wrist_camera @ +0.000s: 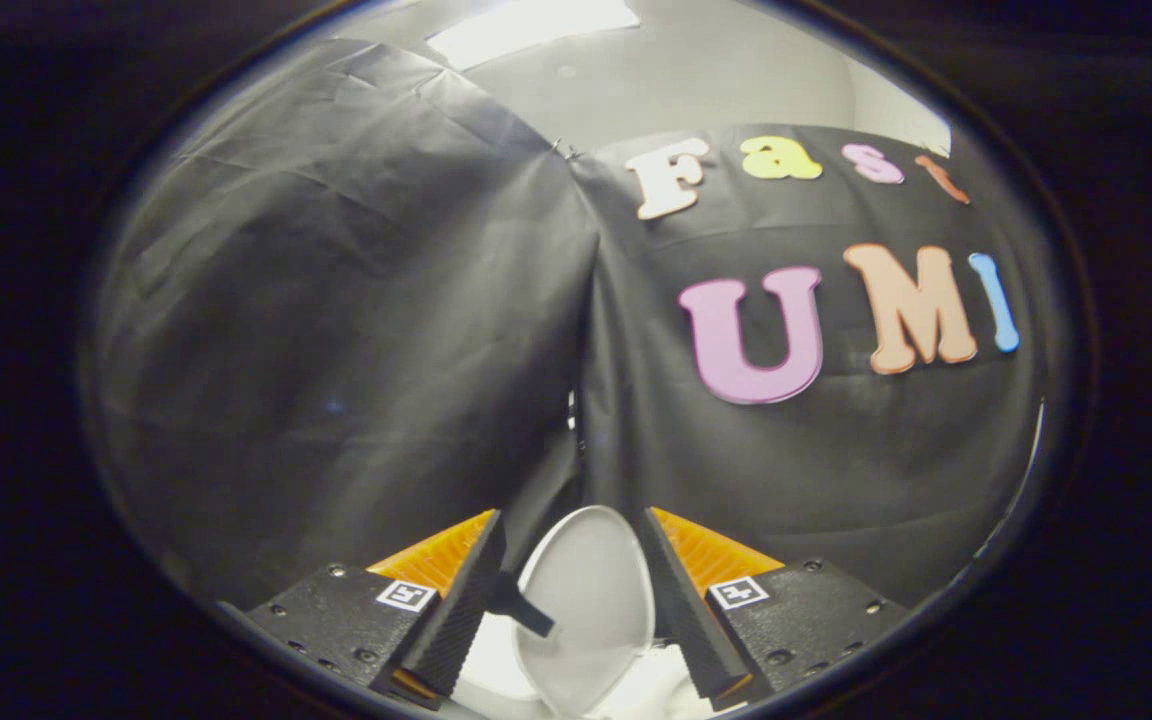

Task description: Open the toilet lid.

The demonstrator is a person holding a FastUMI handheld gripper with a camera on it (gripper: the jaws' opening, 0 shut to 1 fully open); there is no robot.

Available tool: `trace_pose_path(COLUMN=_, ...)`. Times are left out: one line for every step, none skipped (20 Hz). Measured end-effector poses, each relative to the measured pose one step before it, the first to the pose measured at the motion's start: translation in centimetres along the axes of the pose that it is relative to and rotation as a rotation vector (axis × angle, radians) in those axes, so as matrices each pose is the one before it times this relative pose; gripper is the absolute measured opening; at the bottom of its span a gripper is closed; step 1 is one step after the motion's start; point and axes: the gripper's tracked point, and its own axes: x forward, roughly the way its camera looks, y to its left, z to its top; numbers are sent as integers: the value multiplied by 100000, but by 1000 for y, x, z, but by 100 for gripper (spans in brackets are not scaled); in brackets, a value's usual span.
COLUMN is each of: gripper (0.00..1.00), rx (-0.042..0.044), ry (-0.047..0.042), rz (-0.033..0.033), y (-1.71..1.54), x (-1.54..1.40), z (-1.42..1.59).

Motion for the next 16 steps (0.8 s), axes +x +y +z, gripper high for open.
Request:
trace_pose_path(gripper=84, rx=-1293, ry=-2437, rz=-3090, y=-1254, x=-720, z=800)
trace_pose_path(gripper=85, rx=-1765, ry=-2374, rz=-2710, y=-1232, x=-556, z=800)
trace_pose_path(gripper=85, rx=-1895, ry=-2523, rz=-2053, y=-1199, x=-746, z=810)
trace_pose_path(gripper=85, rx=-1856, ry=-2490, rz=-1744, y=-1190, x=-771, z=661)
trace_pose_path(gripper=86, rx=-2053, ry=-2096, rz=-982, y=-1172, x=-722, z=561)
trace_pose_path(gripper=86, rx=-1808, ry=-1036, rz=-753, y=-1253, x=-797, z=256)
trace_pose_path(gripper=86, rx=-1652, ry=-1, rz=-1133, y=-1339, x=-764, z=-21)
trace_pose_path(gripper=87, rx=-590, ry=668, rz=-2482, y=-1621, x=-718, z=-206)
trace_pose_path(gripper=87, rx=-39, ry=350, rz=-2889, y=-1624, x=-652, z=-157)
trace_pose_path(gripper=87, rx=145, ry=-99, rz=-2654, y=-1727, x=-442, z=-160)
trace_pose_path(gripper=87, rx=211, ry=222, rz=-2262, y=-1496, x=-363, z=-168)
trace_pose_path(gripper=87, rx=157, ry=464, rz=-1811, y=-1453, x=-462, z=-456)
trace_pose_path(gripper=87, rx=48, ry=150, rz=-2642, y=-1622, x=-459, z=-187)
trace_pose_path(gripper=86, rx=-62, ry=494, rz=-1999, y=-1635, x=-500, z=-376)
trace_pose_path(gripper=85, rx=209, ry=1174, rz=-335, y=-1228, x=-528, z=-536)
trace_pose_path(gripper=84, rx=748, ry=960, rz=1143, y=-966, x=-656, z=-769)
